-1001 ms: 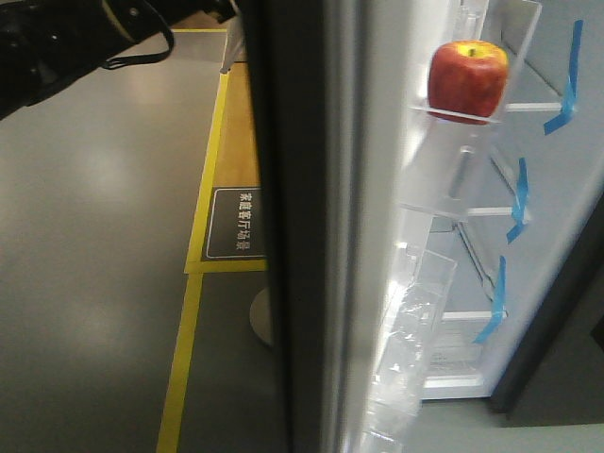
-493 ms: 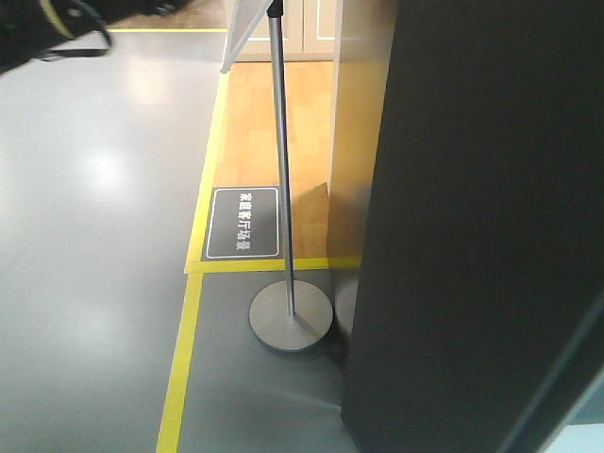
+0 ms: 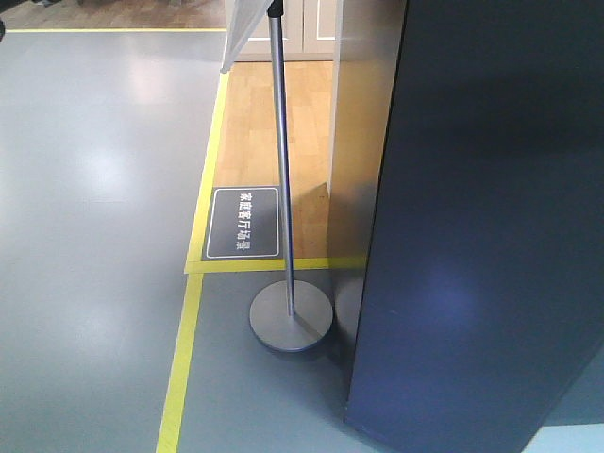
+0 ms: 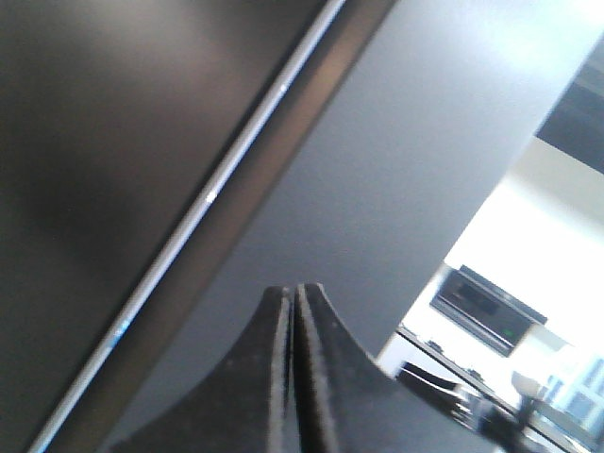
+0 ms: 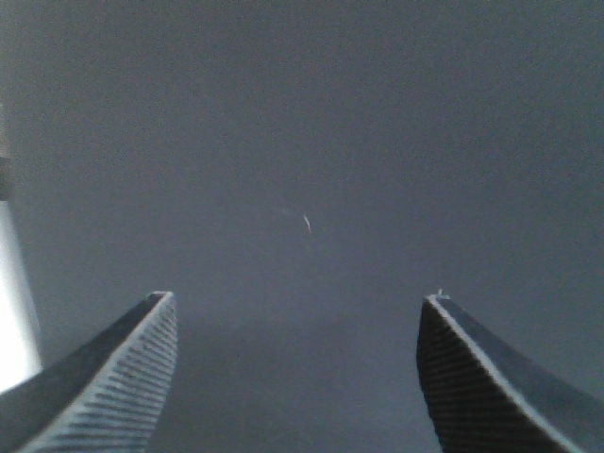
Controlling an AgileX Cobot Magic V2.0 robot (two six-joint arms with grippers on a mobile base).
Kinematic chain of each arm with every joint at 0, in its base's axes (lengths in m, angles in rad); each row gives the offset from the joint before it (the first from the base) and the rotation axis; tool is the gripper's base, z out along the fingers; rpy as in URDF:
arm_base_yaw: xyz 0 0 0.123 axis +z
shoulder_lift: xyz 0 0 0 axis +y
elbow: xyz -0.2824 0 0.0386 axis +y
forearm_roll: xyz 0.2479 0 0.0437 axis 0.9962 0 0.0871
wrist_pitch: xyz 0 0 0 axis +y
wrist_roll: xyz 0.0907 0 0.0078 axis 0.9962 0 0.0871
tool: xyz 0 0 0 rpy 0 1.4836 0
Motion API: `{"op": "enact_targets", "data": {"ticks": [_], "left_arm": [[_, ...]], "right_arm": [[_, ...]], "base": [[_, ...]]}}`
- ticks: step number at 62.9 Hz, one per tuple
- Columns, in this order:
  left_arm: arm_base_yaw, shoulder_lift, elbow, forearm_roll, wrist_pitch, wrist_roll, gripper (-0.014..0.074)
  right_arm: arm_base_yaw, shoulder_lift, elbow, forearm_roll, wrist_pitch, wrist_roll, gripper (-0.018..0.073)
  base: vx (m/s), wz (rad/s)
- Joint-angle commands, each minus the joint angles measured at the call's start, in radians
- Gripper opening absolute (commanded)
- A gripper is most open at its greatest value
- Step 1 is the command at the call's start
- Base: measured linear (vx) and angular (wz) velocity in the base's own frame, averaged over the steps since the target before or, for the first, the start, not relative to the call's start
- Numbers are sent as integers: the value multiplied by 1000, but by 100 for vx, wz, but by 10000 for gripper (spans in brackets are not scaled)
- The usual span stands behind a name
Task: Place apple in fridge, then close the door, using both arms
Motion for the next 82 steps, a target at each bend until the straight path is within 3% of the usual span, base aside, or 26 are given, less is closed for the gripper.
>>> {"op": "enact_targets", "data": {"ticks": [1, 29, 58, 82], "left_arm": [[11, -57, -30, -73, -168, 0, -8], [12, -57, -30, -71, -166, 0, -8], [12, -57, -30, -73, -154, 0, -8], [12, -57, -30, -47, -135, 0, -8]], "right_arm": [[-3, 87, -102, -4, -90, -10, 513], [-4, 349, -303, 19, -124, -10, 509], [-6, 469, -417, 52, -147, -13, 509], [-6, 603, -612, 52, 57, -27, 509]], "base": [[0, 0], [0, 0], [0, 0], [0, -1]]}}
